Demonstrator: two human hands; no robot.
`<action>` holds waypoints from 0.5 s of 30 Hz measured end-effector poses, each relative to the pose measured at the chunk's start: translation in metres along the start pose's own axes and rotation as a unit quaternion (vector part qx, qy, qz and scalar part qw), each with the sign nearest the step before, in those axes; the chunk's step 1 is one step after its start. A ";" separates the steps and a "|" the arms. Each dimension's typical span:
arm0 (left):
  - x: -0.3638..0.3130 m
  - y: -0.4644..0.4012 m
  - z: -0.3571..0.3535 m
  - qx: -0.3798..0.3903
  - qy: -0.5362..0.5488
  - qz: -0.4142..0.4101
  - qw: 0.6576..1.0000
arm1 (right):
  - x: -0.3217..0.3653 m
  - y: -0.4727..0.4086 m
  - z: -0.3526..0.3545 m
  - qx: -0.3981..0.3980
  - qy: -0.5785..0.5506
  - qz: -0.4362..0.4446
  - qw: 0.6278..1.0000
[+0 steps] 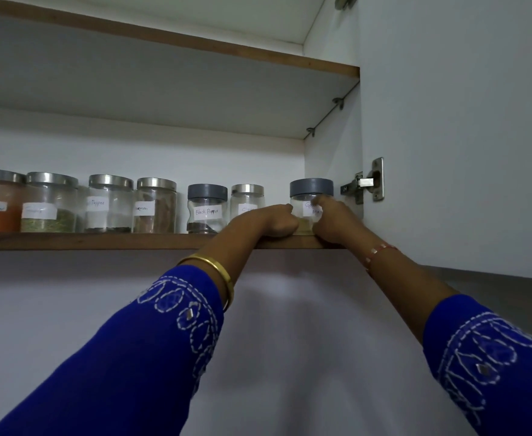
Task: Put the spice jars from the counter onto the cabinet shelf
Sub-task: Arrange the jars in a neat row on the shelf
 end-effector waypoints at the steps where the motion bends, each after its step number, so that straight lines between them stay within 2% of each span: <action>1: 0.002 -0.004 -0.001 0.005 -0.007 0.009 1.000 | 0.002 -0.002 -0.002 0.019 0.011 0.006 1.000; 7: 0.007 -0.021 -0.013 0.044 -0.051 0.026 0.997 | 0.010 -0.011 -0.019 0.139 0.089 0.042 0.985; 12: 0.016 -0.032 -0.019 0.047 -0.088 0.051 0.994 | 0.010 -0.024 -0.038 0.187 0.156 0.064 0.968; 15: 0.013 -0.028 -0.018 0.039 -0.091 0.031 0.995 | 0.007 -0.036 -0.054 0.210 0.178 0.062 0.959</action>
Point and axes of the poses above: each hand's wrist, its own y-axis away from the middle knuckle, its own z-axis out of the back of the hand, x = y × z, the point moved 8 cm from there along -y, towards the middle knuckle, and after that the axes turned 9 degrees about -x, right-handed, at the moved point
